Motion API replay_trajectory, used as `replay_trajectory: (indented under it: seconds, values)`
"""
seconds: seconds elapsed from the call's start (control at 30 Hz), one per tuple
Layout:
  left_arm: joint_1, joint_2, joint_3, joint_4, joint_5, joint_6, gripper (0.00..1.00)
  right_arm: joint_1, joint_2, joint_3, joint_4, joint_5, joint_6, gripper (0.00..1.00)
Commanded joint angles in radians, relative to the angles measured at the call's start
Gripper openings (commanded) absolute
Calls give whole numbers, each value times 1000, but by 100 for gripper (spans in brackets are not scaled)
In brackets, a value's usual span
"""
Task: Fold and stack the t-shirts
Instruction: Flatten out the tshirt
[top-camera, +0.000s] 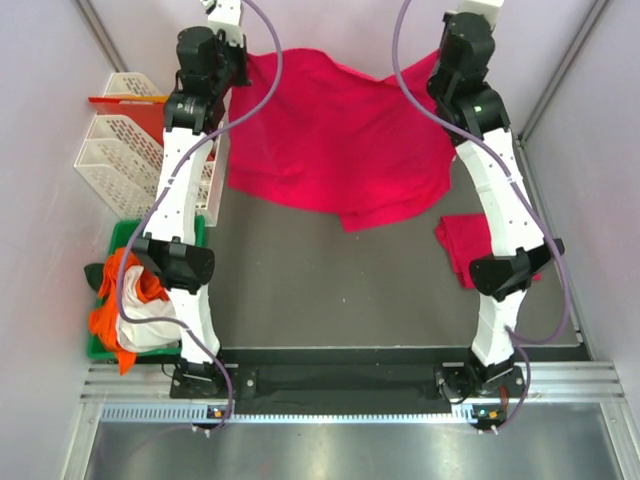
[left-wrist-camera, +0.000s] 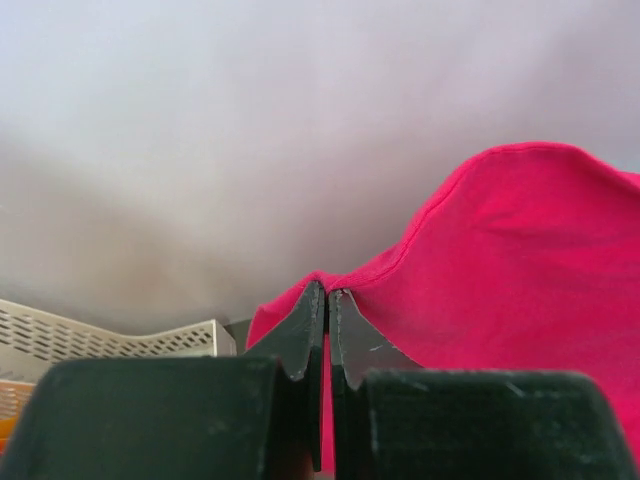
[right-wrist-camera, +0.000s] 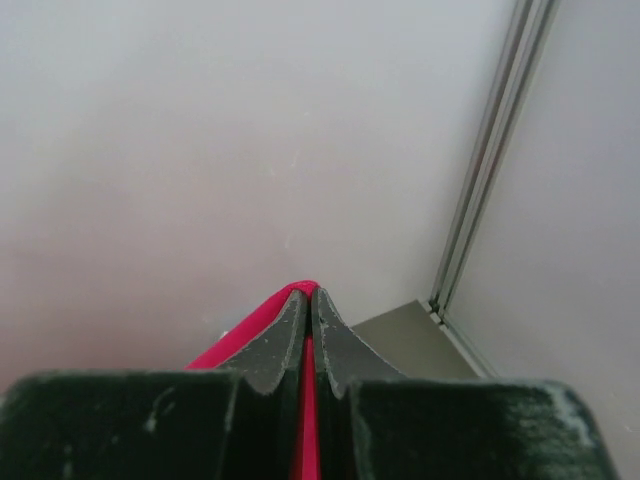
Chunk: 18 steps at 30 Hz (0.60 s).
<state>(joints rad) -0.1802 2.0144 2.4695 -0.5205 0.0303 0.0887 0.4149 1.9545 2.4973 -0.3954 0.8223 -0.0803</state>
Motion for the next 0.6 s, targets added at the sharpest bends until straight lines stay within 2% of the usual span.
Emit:
replay_trajectory:
  seconds: [0.0,0.1,0.13,0.2,0.23,0.3,0.33,0.37,0.43,0.5,0.57]
  values:
    - [2,-58,45,94,-21,5,0,30,-127,11,132,37,-79,0]
    - [7,-137,-88,117,-15,-18,0,50,-192,-139,159,67,-84,0]
    - [7,-164,-215,134,-6,-18,0,50,-234,-193,162,64,-67,0]
    - [8,-245,-329,155,5,-27,0,50,-279,-360,148,61,6,0]
    - [7,-303,-451,155,14,-36,0,65,-333,-426,145,63,43,0]
    - [7,-388,-596,175,37,-47,0,105,-406,-663,222,113,40,0]
    - [7,-495,-668,191,48,-53,0,163,-492,-743,269,135,12,0]
    - [7,-550,-802,203,62,-55,0,192,-529,-869,335,164,-4,0]
    - [5,-700,-881,185,100,-55,0,281,-617,-945,368,250,-33,0]
    - [5,-782,-943,128,121,-55,0,344,-688,-1018,403,347,-73,0]
    - [4,-893,-960,97,164,-56,0,458,-733,-1083,540,415,-198,0]
